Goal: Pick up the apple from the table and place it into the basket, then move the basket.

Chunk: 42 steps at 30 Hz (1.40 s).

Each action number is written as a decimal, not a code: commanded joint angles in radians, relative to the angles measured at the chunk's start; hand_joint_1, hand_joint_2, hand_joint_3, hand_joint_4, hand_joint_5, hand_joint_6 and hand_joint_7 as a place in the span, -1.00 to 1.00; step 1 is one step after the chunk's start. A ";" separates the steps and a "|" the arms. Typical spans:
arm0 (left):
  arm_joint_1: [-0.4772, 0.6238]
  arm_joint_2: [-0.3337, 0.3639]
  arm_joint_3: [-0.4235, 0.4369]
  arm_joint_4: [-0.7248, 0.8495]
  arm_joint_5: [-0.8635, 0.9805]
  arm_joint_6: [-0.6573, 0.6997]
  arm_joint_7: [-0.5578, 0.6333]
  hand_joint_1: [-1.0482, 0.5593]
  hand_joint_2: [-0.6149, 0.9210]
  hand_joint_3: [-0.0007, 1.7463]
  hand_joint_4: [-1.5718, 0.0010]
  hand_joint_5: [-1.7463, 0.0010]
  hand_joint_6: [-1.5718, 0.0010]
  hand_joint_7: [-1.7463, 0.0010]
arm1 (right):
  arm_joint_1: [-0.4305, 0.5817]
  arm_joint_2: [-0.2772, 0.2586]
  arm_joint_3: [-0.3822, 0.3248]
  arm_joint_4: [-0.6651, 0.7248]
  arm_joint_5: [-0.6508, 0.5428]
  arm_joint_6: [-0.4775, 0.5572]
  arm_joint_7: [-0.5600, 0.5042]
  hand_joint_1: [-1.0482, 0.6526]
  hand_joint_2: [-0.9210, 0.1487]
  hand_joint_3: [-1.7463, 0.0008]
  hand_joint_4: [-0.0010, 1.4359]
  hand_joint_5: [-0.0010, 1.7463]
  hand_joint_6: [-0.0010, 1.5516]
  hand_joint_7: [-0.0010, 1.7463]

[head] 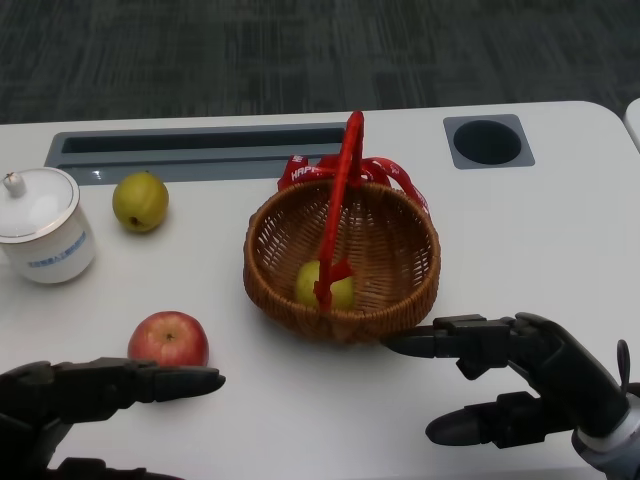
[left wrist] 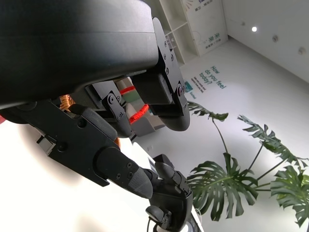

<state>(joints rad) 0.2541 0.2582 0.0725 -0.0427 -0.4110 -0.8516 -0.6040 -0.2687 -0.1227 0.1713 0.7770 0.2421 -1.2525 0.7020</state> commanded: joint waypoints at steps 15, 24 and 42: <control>0.011 0.006 0.006 -0.002 -0.006 0.010 -0.008 -0.19 0.69 -1.00 -0.28 1.00 -0.17 1.00 | 0.020 -0.016 -0.008 -0.012 0.017 -0.004 -0.001 -0.27 -0.76 1.00 0.05 -1.00 -0.09 -1.00; -0.040 -0.026 0.110 0.047 0.220 -0.145 0.088 -0.39 0.68 -1.00 0.06 1.00 0.12 1.00 | 0.018 -0.016 -0.010 -0.012 0.015 -0.005 -0.003 -0.28 -0.75 1.00 0.06 -1.00 -0.09 -1.00; -0.262 0.062 0.148 0.318 0.845 -0.027 0.455 -0.76 0.67 -1.00 0.65 0.99 0.65 1.00 | 0.012 -0.016 -0.010 -0.008 0.018 -0.013 -0.002 -0.29 -0.73 1.00 0.07 -1.00 -0.08 -1.00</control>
<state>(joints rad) 0.0126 0.2953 0.2363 0.2387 0.4156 -0.8978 -0.1800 -0.2567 -0.1258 0.1704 0.7736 0.2479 -1.2599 0.7011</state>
